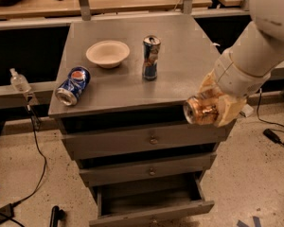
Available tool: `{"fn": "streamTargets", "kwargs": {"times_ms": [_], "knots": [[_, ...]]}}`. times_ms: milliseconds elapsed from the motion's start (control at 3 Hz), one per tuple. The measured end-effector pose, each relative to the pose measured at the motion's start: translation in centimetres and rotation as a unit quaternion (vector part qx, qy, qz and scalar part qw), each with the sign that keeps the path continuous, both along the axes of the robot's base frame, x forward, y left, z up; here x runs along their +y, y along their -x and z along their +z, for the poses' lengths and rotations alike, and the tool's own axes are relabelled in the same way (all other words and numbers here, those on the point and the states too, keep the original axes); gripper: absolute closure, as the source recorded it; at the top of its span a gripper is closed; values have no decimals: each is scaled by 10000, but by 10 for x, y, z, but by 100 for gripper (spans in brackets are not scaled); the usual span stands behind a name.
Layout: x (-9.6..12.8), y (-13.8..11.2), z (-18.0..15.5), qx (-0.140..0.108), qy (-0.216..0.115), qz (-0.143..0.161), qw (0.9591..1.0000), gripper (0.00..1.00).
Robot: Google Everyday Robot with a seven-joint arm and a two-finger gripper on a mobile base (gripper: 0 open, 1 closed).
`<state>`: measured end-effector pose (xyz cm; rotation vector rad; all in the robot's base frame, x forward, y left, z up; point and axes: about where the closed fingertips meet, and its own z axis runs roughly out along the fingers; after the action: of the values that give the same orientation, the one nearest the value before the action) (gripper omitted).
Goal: Place orange can into bottom drawer
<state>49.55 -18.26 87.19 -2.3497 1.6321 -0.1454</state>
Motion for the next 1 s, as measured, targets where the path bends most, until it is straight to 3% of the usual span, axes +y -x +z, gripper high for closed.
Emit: {"fn": "streamTargets", "kwargs": {"times_ms": [333,667,1000], "knots": [[-1,5,-11,121,41,21,9999,100],[6,8,-41,531,-78,97,9985,100],[19,29,-108,1003,-267,-167,9945,100]]}}
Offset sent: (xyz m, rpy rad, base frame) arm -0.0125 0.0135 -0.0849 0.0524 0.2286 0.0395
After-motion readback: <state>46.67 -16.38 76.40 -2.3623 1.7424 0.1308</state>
